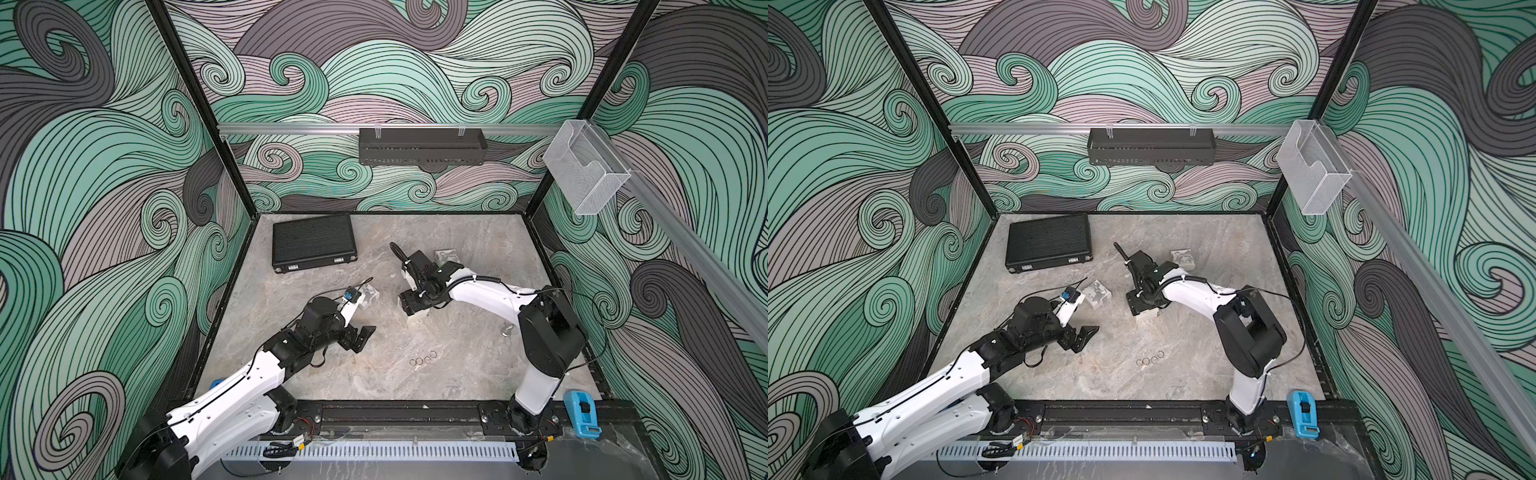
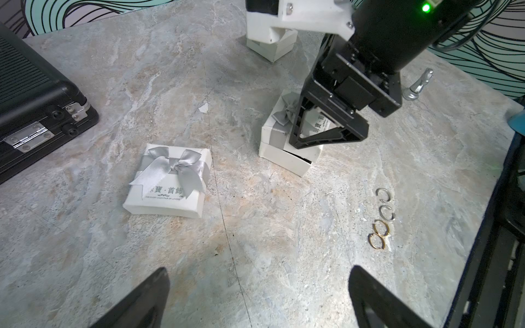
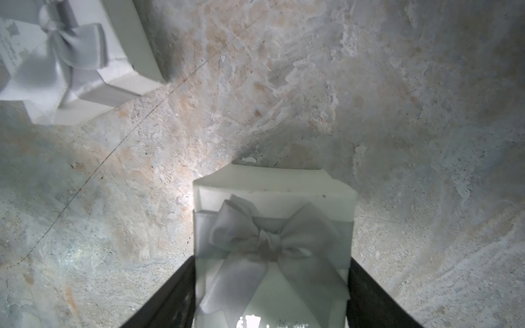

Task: Take the rings out of the lift-off lid box
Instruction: Close the lid on the jewelry box.

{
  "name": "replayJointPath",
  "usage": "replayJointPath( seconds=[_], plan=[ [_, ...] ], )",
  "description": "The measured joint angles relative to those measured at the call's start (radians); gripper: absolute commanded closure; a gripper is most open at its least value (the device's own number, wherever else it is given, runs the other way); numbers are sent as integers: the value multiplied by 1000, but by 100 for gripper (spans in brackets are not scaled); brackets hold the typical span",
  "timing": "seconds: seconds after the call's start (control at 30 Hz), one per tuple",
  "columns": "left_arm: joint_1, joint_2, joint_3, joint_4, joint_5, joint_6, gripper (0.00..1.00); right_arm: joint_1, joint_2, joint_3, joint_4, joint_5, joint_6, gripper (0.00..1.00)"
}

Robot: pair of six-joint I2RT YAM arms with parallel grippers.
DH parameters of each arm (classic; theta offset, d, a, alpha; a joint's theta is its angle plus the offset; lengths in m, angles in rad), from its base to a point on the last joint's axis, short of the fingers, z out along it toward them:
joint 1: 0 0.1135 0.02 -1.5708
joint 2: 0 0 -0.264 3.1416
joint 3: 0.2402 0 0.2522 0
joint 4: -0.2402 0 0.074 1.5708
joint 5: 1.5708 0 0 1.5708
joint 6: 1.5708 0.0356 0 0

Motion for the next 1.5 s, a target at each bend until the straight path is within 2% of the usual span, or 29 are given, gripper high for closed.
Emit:
replayJointPath(
  seconds=[0.77,0.83,0.97,1.07,1.27,1.37,1.5],
  plan=[
    [0,0,0,0,8,1,1,6,2,-17,11,0,23,18],
    [0,0,0,0,7,3,1,6,2,-20,10,1,24,15],
    [0,10,6,15,-6,16,1,3,-19,-34,11,3,23,1],
    [0,74,60,18,-31,42,1,-12,-87,-71,11,-3,21,1],
    [0,327,298,16,-70,97,1,-116,-281,-183,48,-18,26,1],
    [0,472,414,15,-85,103,1,-165,-304,-243,87,-27,32,1],
    [0,621,490,31,-86,105,1,-192,-283,-294,125,-49,36,1]
  ],
)
